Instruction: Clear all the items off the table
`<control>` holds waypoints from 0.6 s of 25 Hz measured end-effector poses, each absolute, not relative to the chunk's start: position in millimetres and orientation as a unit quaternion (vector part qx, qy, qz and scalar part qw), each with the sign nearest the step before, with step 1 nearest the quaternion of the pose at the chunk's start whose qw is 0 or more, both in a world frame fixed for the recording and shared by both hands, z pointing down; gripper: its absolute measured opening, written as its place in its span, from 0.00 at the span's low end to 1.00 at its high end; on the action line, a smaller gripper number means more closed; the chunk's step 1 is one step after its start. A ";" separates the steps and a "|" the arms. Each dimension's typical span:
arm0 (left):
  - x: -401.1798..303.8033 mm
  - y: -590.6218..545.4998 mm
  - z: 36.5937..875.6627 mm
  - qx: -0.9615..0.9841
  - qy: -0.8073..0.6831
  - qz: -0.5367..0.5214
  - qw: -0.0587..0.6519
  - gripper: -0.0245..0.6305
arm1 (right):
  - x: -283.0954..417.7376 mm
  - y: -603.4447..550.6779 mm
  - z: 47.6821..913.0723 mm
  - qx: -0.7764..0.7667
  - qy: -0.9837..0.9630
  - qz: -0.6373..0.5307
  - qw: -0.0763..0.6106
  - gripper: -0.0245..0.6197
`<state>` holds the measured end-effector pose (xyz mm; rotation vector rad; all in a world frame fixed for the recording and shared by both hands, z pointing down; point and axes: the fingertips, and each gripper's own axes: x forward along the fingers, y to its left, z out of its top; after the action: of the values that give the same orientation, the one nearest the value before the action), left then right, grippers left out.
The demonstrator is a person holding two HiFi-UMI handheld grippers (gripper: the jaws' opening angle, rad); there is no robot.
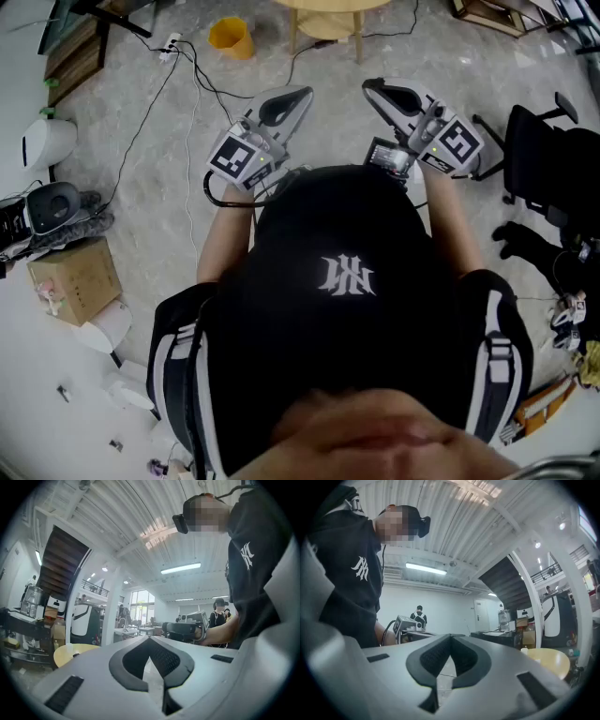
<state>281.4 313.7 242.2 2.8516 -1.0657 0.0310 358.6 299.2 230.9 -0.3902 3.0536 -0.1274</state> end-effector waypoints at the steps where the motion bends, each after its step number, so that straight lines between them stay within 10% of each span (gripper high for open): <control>1: 281.4 312.7 242.2 0.935 -0.351 0.008 0.052 0.05 | 358.8 298.2 230.9 -0.127 0.990 -0.042 0.030 0.04; 15: 266.8 310.8 240.8 0.935 -0.349 -0.011 0.065 0.05 | 348.3 293.3 227.3 -0.133 0.989 -0.049 0.046 0.04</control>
<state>266.8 310.8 240.8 2.8223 -1.0523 -0.0330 348.3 293.3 227.3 -0.4055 3.0180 -0.1485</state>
